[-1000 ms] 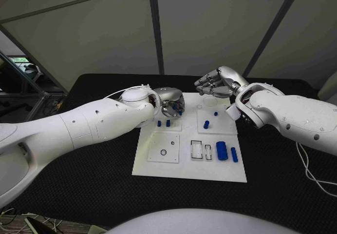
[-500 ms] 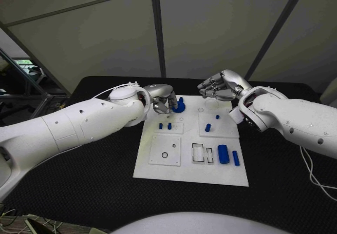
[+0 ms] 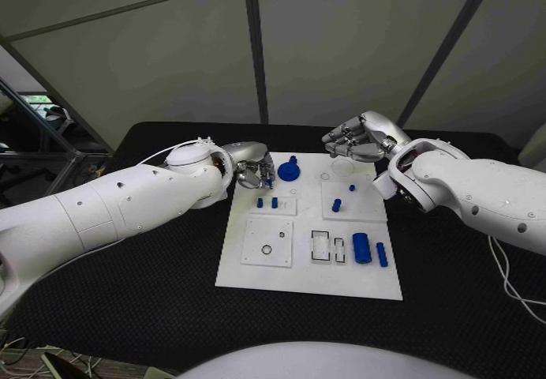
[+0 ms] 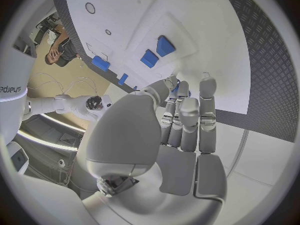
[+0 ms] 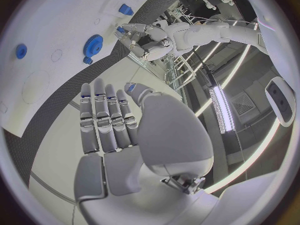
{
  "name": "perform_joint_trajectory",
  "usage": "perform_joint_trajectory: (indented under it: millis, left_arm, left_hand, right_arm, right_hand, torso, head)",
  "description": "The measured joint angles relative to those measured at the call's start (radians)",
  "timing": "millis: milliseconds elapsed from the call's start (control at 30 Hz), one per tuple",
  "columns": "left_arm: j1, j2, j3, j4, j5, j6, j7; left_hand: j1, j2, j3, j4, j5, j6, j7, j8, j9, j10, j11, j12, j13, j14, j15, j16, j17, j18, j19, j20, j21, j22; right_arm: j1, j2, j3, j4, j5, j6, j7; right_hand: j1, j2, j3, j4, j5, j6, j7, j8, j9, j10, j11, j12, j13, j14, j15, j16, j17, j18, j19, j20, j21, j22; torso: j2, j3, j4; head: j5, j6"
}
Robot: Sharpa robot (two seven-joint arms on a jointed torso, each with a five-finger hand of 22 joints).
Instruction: Assemble the parts on the task board
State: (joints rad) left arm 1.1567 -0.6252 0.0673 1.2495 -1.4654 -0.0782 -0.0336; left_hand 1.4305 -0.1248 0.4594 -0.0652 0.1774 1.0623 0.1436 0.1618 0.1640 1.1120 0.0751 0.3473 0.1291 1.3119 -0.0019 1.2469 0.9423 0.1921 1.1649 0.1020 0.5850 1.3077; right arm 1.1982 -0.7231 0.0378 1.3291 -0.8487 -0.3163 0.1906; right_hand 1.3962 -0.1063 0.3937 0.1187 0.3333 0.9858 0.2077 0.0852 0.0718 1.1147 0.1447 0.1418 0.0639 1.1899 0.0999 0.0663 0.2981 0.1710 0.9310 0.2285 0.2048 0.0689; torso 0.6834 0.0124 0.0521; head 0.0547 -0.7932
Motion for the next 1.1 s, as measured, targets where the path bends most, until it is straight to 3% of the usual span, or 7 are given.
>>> perform_joint_trajectory:
  millis: [467,1100]
  left_arm:
    - [-0.007,0.006,0.001,-0.013,0.002,0.002,-0.003]
    - [-0.01,0.004,0.001,0.009,0.003,0.015,-0.002]
  left_hand:
    - [0.0,0.0,0.0,0.0,0.0,0.003,-0.004,0.0,0.0,0.0,0.0,0.0,0.0,0.0,0.0,0.0,0.0,0.0,0.0,0.0,0.0,0.0]
    - [0.0,0.0,0.0,0.0,0.0,0.01,-0.004,0.0,0.001,0.011,-0.004,-0.004,0.0,0.0,0.0,0.0,-0.001,0.0,0.0,0.0,0.0,0.0]
  right_arm:
    - [0.0,0.0,0.0,0.001,0.0,0.0,0.0]
    - [0.0,0.001,0.0,0.0,0.0,0.0,0.0]
  right_hand:
    - [0.0,0.0,0.0,0.0,0.0,0.0,0.0,0.0,0.0,0.0,0.0,0.0,0.0,0.0,0.0,0.0,0.0,0.0,0.0,0.0,0.0,0.0]
    - [0.0,0.0,0.0,0.0,0.0,0.0,0.0,0.0,0.0,0.0,0.0,0.0,0.0,0.0,0.0,0.0,0.0,0.0,0.0,0.0,0.0,0.0]
  torso:
    - [0.001,0.0,-0.0013]
    - [0.0,-0.0006,-0.0007]
  head:
    - [0.001,-0.004]
    - [0.0,-0.006]
